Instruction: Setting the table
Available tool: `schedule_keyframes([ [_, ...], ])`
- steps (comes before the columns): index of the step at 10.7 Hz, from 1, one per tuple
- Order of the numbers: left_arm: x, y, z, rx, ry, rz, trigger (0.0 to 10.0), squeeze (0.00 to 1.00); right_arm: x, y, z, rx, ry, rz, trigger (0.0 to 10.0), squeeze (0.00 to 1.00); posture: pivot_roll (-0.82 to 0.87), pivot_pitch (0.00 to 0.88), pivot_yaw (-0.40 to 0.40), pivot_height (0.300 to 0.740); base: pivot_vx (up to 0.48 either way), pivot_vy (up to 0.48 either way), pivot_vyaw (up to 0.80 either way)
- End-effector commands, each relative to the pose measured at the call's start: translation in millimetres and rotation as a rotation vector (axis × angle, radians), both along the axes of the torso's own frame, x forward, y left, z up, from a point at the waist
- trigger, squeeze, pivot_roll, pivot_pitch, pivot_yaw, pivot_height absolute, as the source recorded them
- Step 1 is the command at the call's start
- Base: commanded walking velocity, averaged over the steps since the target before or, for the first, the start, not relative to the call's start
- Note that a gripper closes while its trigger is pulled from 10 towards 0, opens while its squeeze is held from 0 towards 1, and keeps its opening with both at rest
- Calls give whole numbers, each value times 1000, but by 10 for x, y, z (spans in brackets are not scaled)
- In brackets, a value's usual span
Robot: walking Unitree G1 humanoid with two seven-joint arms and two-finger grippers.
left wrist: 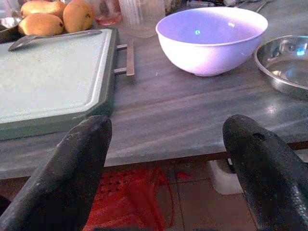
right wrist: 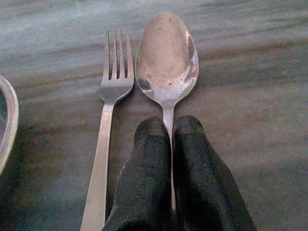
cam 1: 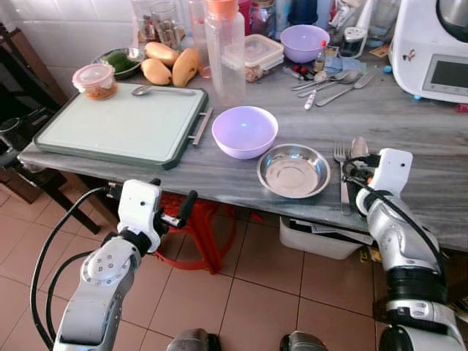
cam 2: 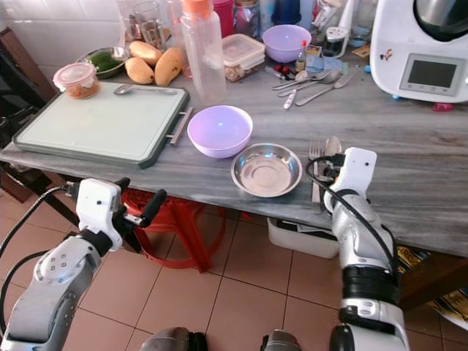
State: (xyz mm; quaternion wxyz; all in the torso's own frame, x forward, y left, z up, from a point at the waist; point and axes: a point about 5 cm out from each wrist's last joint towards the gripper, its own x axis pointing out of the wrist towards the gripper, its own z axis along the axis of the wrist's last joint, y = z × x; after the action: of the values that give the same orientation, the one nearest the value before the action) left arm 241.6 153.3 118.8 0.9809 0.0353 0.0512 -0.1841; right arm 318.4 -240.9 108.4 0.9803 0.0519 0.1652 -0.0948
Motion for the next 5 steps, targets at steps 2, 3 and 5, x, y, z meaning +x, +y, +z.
schedule_keyframes([
  [2, 23, 11, 13, 14, -3, 7, 10000, 0, -148, 6, -310, 9, 150, 10, 10000, 0, 38, 52, 106, 740, 0, 0, 0],
  [3, 31, 5, 12, 13, -3, 5, 10000, 0, -153, 6, -316, 1, 154, 10, 10000, 0, 36, 51, 107, 740, 0, 0, 0],
  [5, 40, -1, 13, 12, -6, 8, 10000, 0, -182, -25, -329, -5, 157, -3, 10000, 0, 35, 49, 104, 740, 0, 0, 0],
])
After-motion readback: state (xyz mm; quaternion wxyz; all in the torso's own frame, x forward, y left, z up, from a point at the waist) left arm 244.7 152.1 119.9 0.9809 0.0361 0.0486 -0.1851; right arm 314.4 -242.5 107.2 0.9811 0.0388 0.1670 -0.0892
